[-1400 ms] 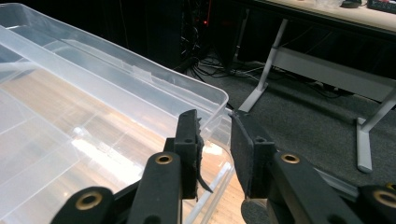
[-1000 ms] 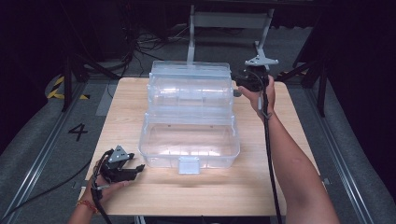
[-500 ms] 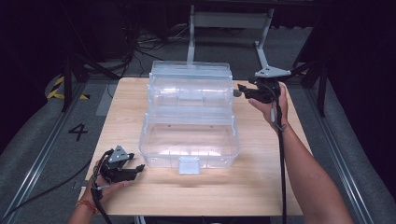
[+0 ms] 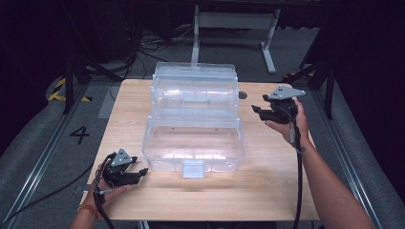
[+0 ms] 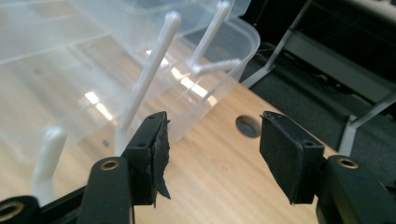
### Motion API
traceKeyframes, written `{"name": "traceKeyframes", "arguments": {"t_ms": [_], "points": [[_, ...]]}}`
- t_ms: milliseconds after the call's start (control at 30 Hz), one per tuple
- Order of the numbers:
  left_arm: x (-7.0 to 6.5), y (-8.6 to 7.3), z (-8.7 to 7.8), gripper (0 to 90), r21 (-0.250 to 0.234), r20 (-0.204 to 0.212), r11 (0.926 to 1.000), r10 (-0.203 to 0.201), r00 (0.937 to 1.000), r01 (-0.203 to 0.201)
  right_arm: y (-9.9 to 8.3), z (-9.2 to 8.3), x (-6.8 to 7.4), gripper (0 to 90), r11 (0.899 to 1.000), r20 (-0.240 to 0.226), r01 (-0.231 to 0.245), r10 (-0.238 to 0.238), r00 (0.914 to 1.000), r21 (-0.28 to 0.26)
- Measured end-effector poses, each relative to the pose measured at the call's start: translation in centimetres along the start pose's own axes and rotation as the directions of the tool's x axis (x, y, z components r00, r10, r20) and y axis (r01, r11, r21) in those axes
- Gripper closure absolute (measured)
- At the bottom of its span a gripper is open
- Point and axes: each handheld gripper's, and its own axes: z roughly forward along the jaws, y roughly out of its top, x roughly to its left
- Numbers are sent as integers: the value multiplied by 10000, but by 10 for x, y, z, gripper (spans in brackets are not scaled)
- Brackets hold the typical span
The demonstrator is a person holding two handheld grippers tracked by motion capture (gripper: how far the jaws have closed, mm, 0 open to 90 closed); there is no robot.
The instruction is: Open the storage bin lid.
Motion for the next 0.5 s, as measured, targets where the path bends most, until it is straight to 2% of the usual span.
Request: {"name": "traceKeyframes", "arguments": {"t_ms": [167,233,300,367,433,500], "points": [[0,0,0,350,1,-16,10000,-16,10000,16,-17,-9,4,414,9991,16,280,-281,9996,325],[0,0,0,349,4,-18,10000,-13,10000,13,-23,-11,5,399,9975,-97,246,-240,9997,658],[0,0,0,348,3,-18,10000,-19,10000,19,-31,-16,7,400,9965,6,534,-536,9986,642],[0,0,0,348,6,-23,10000,-16,10000,16,-37,-17,9,388,9936,-224,548,-528,9984,987],[0,0,0,347,3,-22,10000,-19,10000,19,-40,-19,10,390,9938,-211,614,-597,9980,929],[0,0,0,347,22,-46,10000,69,10000,-69,-47,-22,14,386,9896,-97,990,-986,9951,1043]]}}
